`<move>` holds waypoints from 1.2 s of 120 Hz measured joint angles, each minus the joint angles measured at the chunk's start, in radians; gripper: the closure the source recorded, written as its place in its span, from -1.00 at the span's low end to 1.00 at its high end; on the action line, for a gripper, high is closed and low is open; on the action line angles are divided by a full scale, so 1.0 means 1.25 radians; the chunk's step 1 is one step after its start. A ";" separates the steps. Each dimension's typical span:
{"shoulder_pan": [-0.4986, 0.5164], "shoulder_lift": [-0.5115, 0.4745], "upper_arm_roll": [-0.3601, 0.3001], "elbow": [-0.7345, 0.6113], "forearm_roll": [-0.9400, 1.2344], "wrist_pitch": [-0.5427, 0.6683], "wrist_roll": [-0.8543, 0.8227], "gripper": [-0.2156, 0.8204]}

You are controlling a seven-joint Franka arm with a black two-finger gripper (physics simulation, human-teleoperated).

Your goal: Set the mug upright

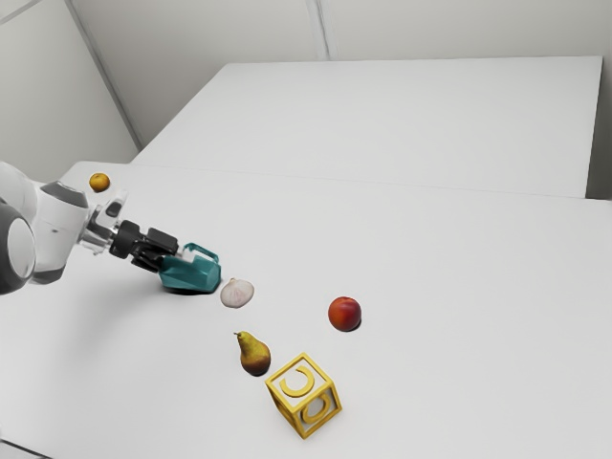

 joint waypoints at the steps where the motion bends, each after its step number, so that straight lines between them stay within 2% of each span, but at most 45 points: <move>1: 0.000 0.000 0.000 0.000 0.000 0.000 0.001 -0.21; 39: 0.001 -0.001 0.000 0.001 0.002 -0.009 0.019 0.47; 65: 0.001 -0.013 0.001 0.002 0.010 -0.001 0.028 0.69; 80: 0.000 -0.047 0.001 0.002 0.021 0.009 0.034 0.86; 101: -0.018 -0.125 -0.002 -0.004 0.106 0.034 0.026 0.90; 113: -0.049 -0.205 -0.010 -0.057 0.213 0.064 0.002 0.91; 131: -0.078 -0.311 -0.045 -0.129 0.413 0.112 -0.058 0.92; 144: -0.085 -0.356 -0.080 -0.165 0.538 0.138 -0.110 0.93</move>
